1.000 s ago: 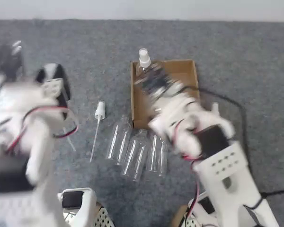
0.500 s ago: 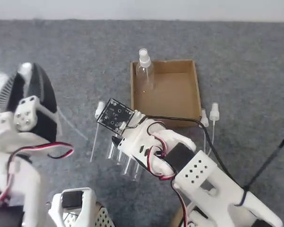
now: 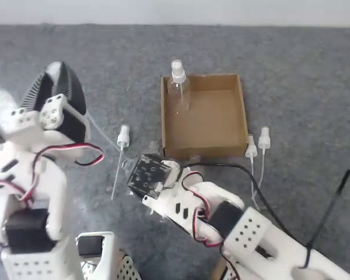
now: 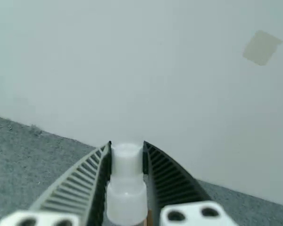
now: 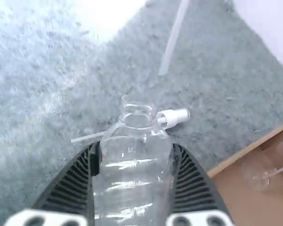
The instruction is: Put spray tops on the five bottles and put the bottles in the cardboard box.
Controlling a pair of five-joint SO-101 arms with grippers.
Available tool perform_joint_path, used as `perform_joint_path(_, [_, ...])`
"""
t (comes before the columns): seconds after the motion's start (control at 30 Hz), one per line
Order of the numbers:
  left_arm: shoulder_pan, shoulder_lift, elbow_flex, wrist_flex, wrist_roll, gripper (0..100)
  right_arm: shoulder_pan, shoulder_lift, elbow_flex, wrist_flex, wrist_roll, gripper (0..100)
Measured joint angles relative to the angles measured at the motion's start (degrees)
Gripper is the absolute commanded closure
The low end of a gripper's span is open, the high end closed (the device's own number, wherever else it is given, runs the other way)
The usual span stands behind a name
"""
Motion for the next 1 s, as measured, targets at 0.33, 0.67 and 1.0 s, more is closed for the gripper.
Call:
perform_joint_path(0.33, [0.4,-0.1,0.9,0.5,0.0,99,0.0,-5.4,0.7,1.2,-2.9,99.2])
perform_joint_path(0.67, [8.3,-0.6,2.8,5.8,0.0,99,0.3,-5.5,0.7,1.2,-3.4,99.2])
perform_joint_path(1.0, [14.7,-0.2,16.9,3.8,-2.7,99,6.1,-5.4,0.7,0.1,-11.4,99.2])
